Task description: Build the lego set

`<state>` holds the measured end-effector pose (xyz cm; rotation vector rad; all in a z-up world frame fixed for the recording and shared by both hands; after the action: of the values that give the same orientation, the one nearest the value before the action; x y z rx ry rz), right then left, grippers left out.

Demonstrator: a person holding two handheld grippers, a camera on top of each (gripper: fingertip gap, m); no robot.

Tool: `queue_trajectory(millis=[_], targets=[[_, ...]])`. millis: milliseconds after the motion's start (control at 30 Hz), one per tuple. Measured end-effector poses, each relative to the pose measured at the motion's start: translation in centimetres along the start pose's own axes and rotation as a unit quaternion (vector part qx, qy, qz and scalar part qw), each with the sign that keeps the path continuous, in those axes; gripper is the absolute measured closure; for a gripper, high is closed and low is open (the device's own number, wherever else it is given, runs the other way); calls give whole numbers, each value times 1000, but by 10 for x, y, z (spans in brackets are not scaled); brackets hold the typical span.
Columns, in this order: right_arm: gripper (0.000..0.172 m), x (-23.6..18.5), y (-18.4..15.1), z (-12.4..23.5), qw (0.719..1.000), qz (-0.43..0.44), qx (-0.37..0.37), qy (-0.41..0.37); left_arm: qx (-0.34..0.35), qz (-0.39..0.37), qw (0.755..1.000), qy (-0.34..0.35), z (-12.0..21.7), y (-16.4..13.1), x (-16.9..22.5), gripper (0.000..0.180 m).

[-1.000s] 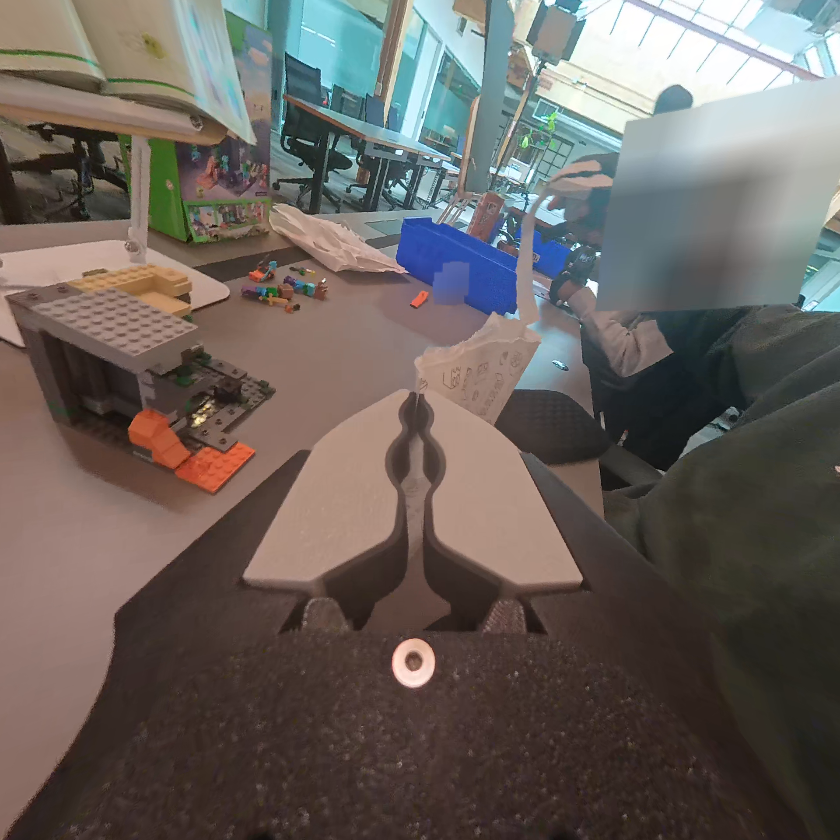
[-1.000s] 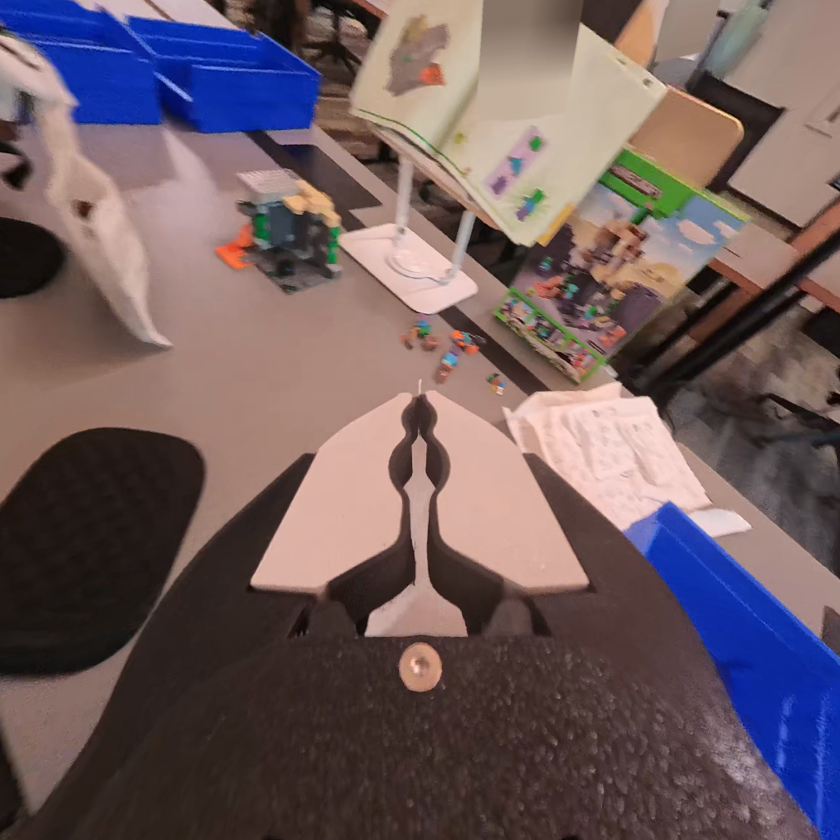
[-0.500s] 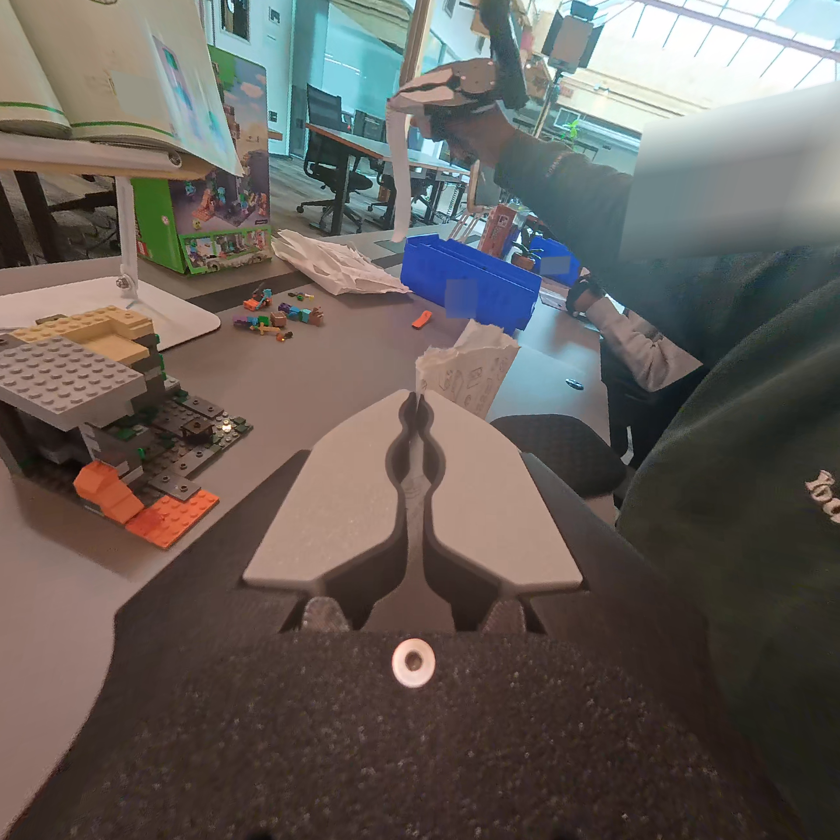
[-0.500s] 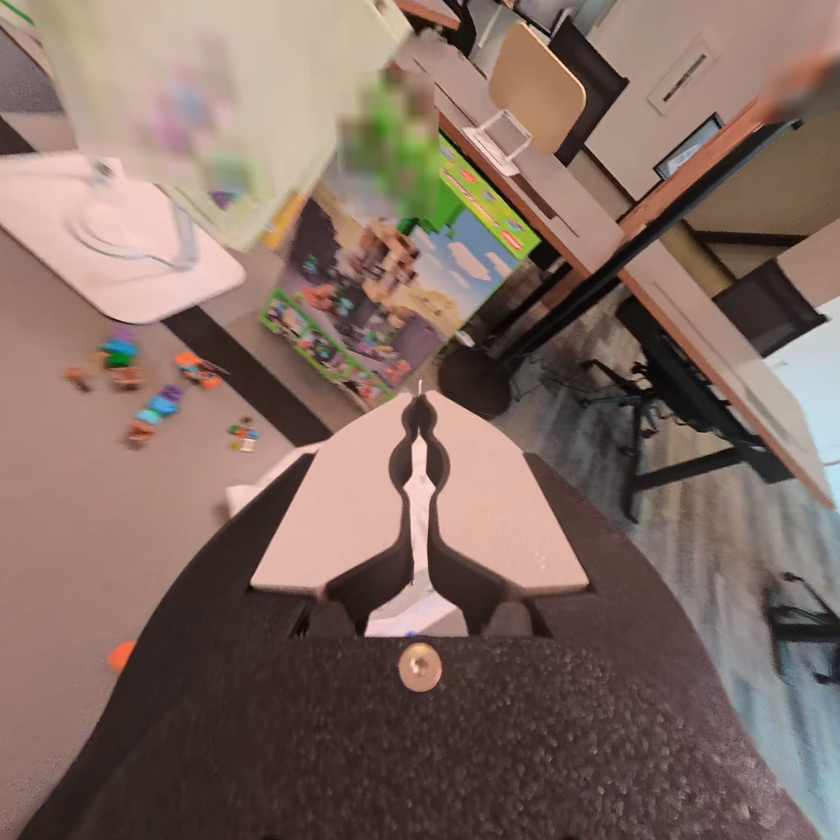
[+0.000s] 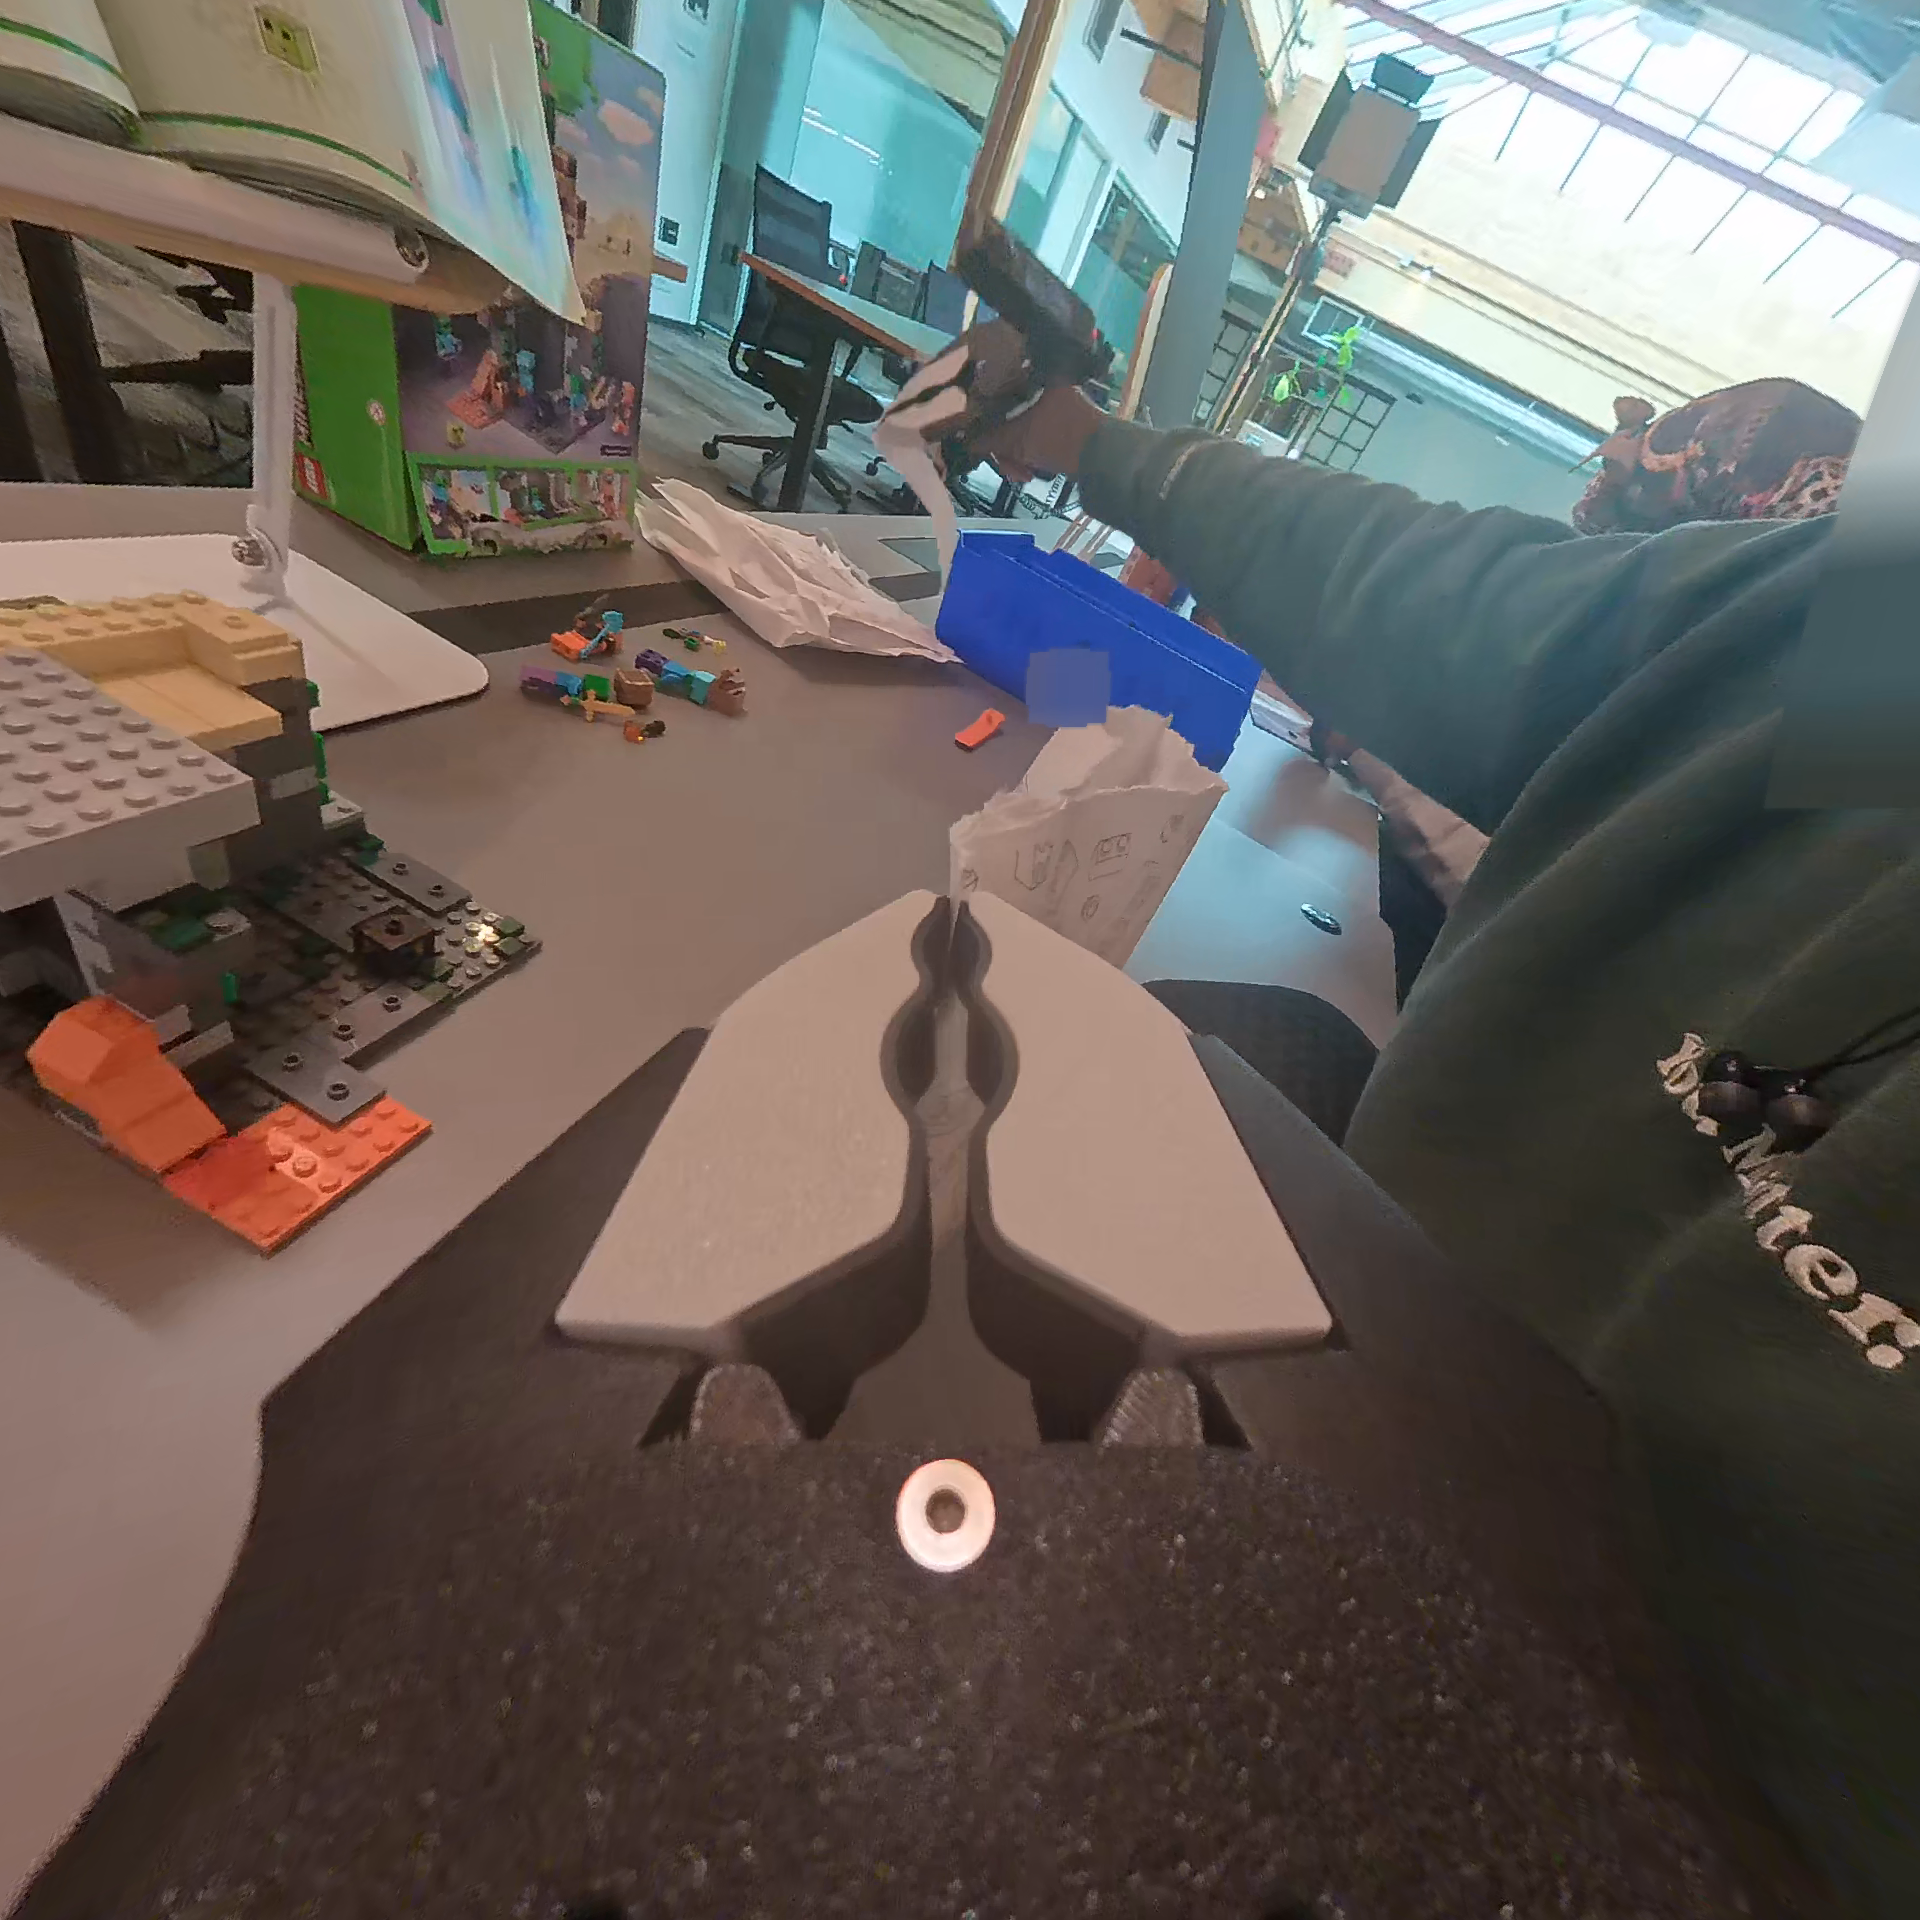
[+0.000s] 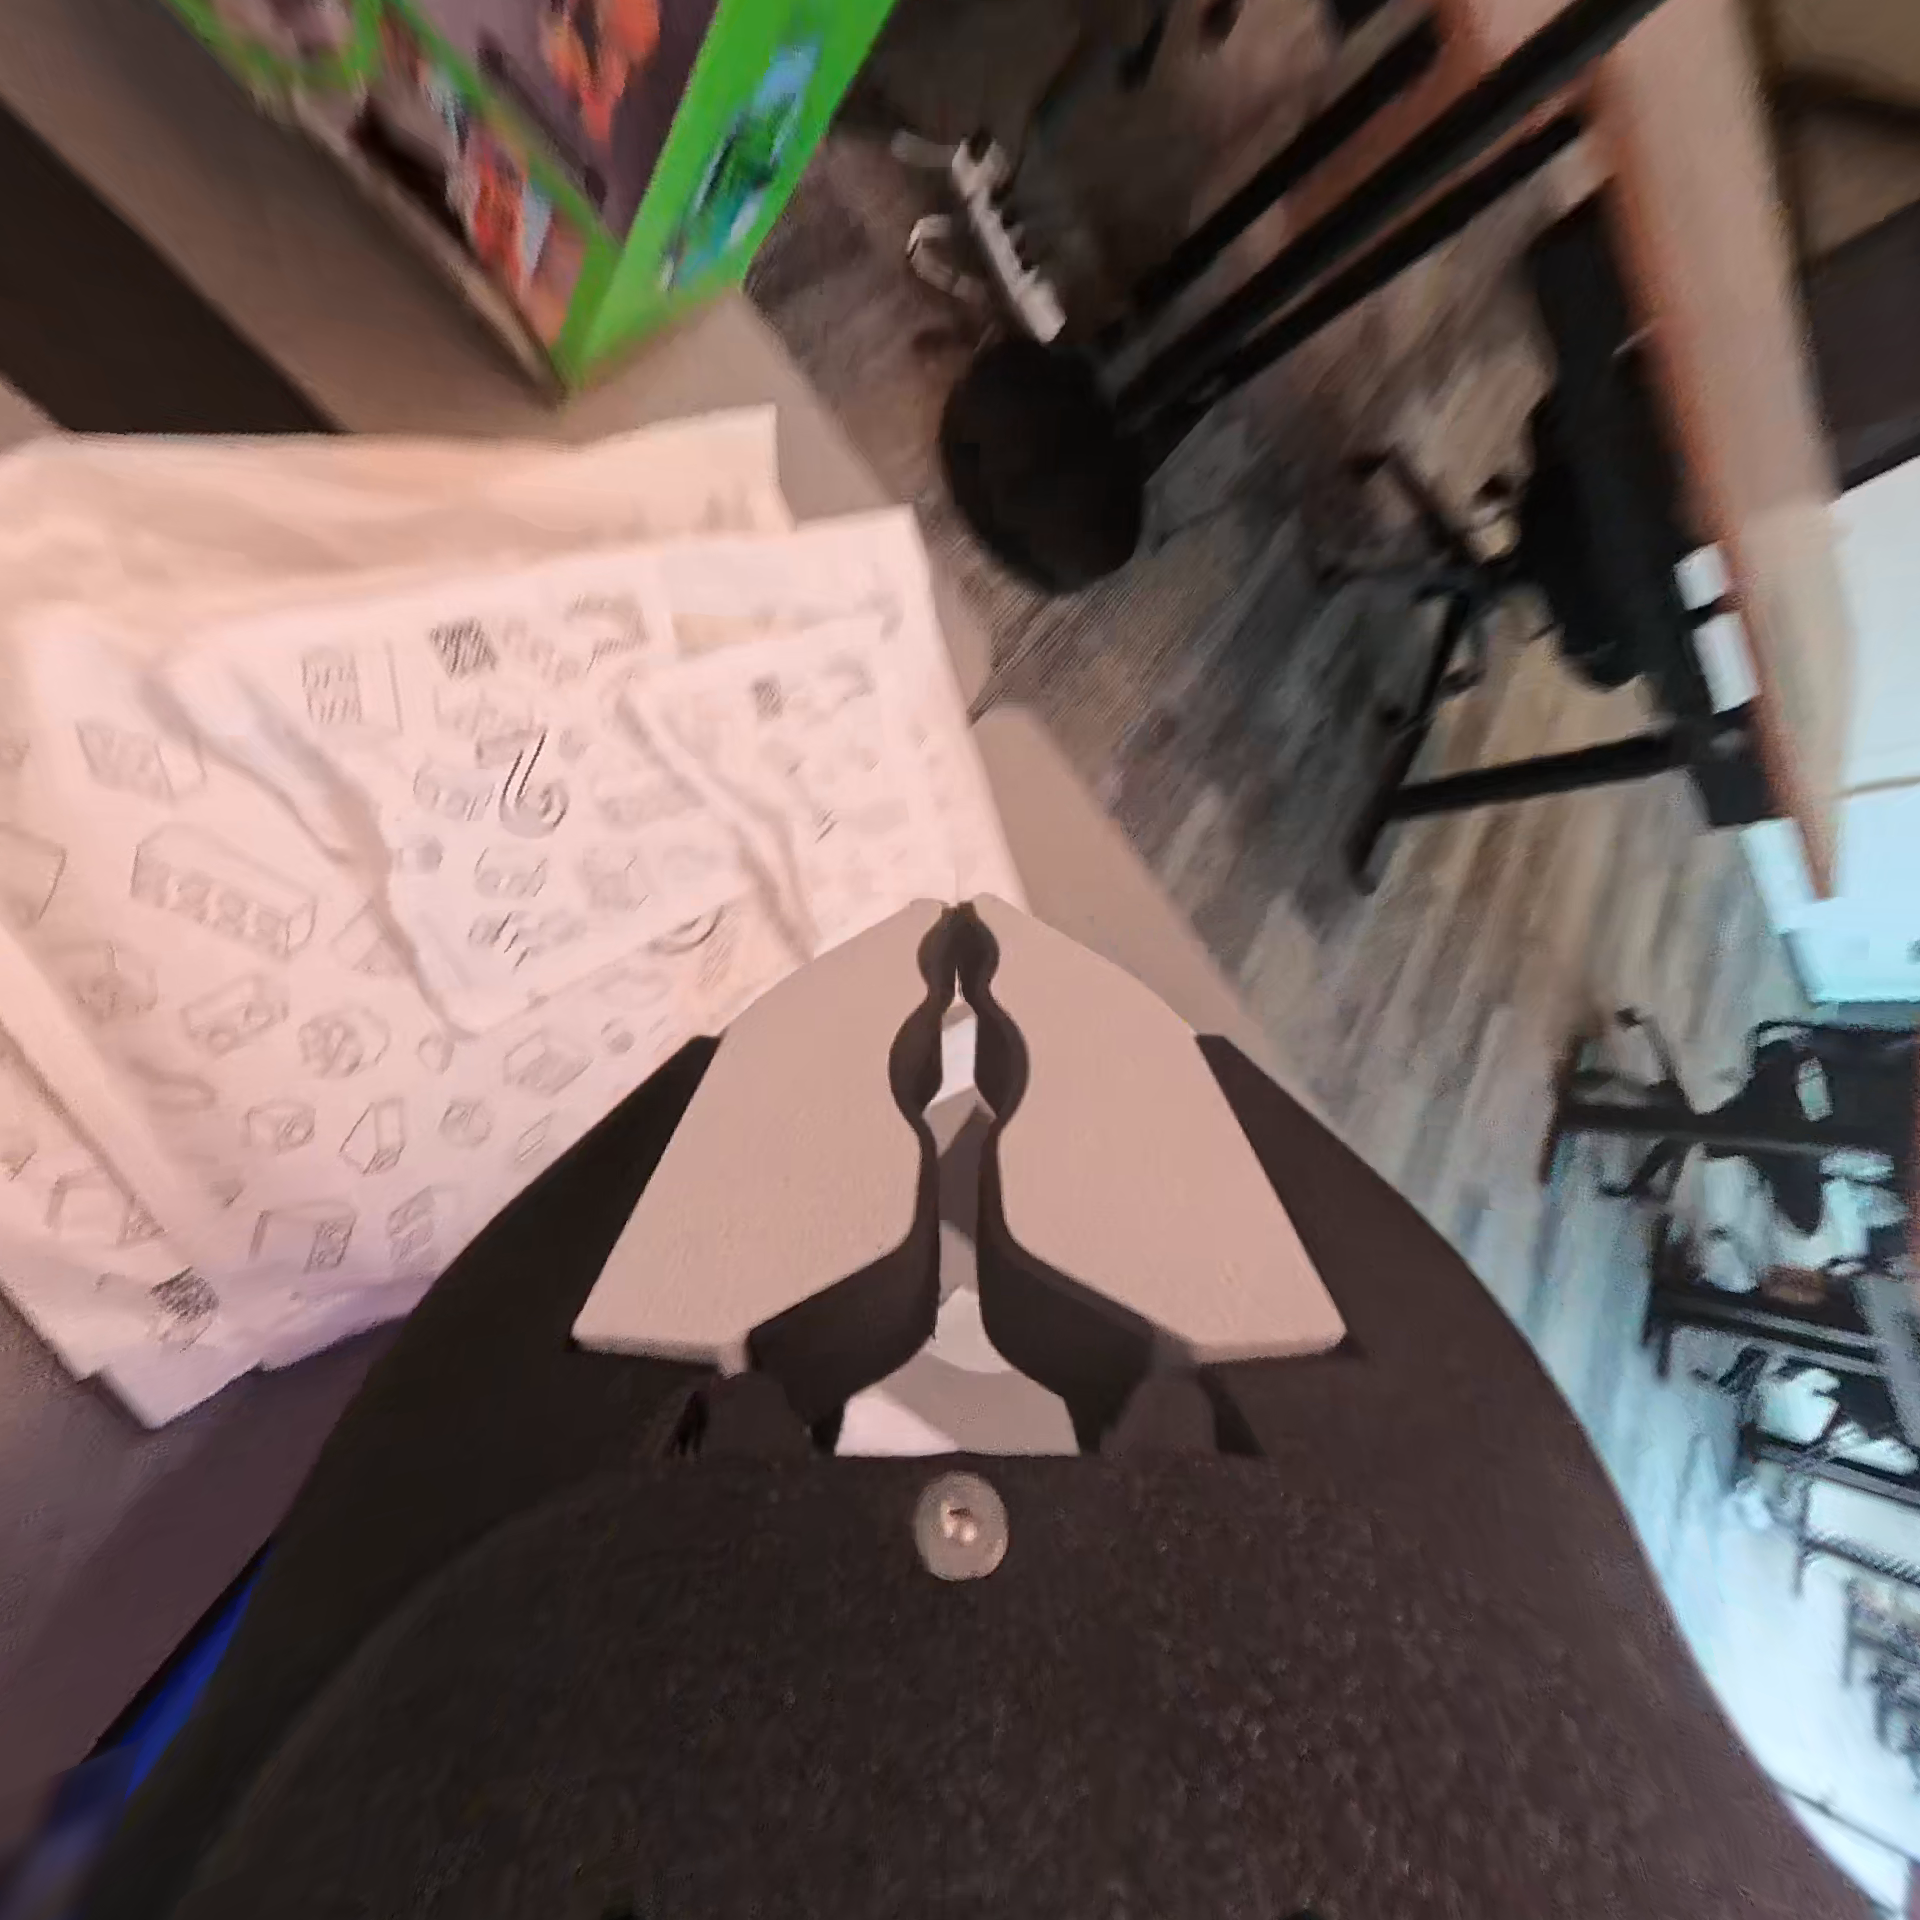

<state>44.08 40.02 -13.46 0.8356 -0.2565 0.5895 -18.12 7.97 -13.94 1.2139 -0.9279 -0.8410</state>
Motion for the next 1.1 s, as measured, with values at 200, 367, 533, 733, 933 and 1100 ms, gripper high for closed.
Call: queue_trajectory(millis=[200, 367, 533, 733, 933, 1100], targets=[[162, -15, -45, -11, 987, -96, -100, 82, -8, -7, 1000, -19, -9, 3, 3, 180], [140, -18, -38, 12, 970, -182, -99, 129, -5, -11, 999, -30, -12, 4, 8, 180], [130, -41, 10, 65, 951, -229, 34, 204, -6, -12, 999, -31, -14, 3, 11, 180], [127, -173, 60, 170, 903, -131, 178, 369, -16, -21, 999, -30, -16, 0, 7, 180], [109, -340, 23, 206, 850, -19, 167, 498, -26, -34, 998, -34, -16, -4, 0, 180], [112, -415, 12, 185, 817, -26, 177, 548, -35, -36, 998, -41, -16, -5, -9, 180]])
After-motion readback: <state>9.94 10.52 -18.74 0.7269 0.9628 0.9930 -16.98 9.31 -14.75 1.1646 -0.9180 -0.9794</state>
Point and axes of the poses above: each gripper's, where its closed fingertips meet, z back along the fingers, y out of its top, x = y × z across the jaws, the point moved 6 cm from there along z, back along the fingers, and after that the axes turned 15 degrees about -z, right-handed, at the moved point
